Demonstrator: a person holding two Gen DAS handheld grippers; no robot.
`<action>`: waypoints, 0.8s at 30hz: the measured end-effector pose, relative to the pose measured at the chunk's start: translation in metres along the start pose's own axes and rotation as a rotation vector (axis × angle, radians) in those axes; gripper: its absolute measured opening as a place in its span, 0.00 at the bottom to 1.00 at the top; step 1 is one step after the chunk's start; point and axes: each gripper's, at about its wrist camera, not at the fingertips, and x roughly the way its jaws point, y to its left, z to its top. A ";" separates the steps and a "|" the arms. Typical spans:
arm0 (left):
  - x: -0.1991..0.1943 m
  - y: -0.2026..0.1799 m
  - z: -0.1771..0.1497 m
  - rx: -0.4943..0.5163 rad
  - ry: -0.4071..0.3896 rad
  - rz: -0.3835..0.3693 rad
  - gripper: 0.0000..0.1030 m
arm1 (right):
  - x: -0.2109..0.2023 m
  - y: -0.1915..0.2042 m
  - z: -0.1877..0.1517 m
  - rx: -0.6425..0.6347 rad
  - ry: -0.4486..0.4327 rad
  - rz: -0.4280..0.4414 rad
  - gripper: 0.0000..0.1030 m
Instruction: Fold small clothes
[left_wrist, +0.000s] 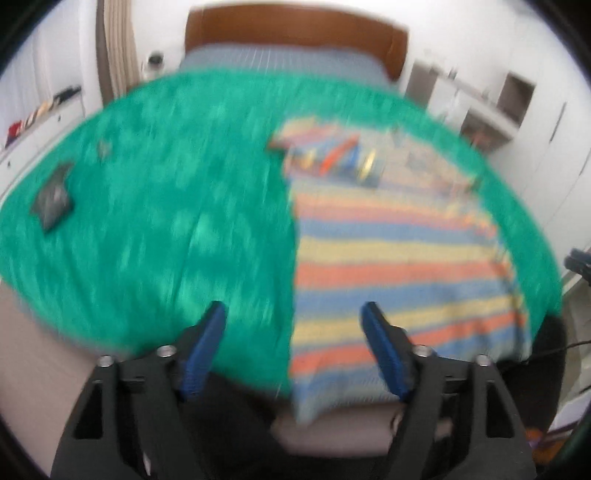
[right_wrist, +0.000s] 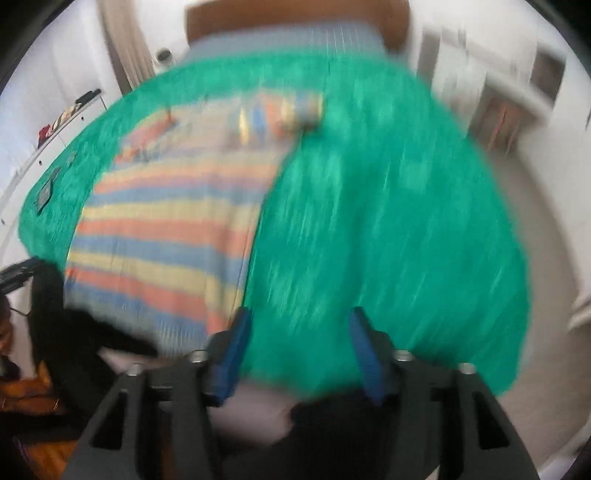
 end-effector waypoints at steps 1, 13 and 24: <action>-0.002 -0.004 0.011 -0.002 -0.041 -0.016 0.86 | -0.006 0.004 0.021 -0.040 -0.044 -0.011 0.71; 0.102 -0.058 0.036 0.068 -0.137 -0.104 0.93 | 0.094 0.077 0.160 -0.346 0.050 0.159 0.81; 0.113 -0.064 0.032 0.059 -0.150 -0.054 0.93 | 0.167 0.115 0.164 -0.444 0.034 0.171 0.81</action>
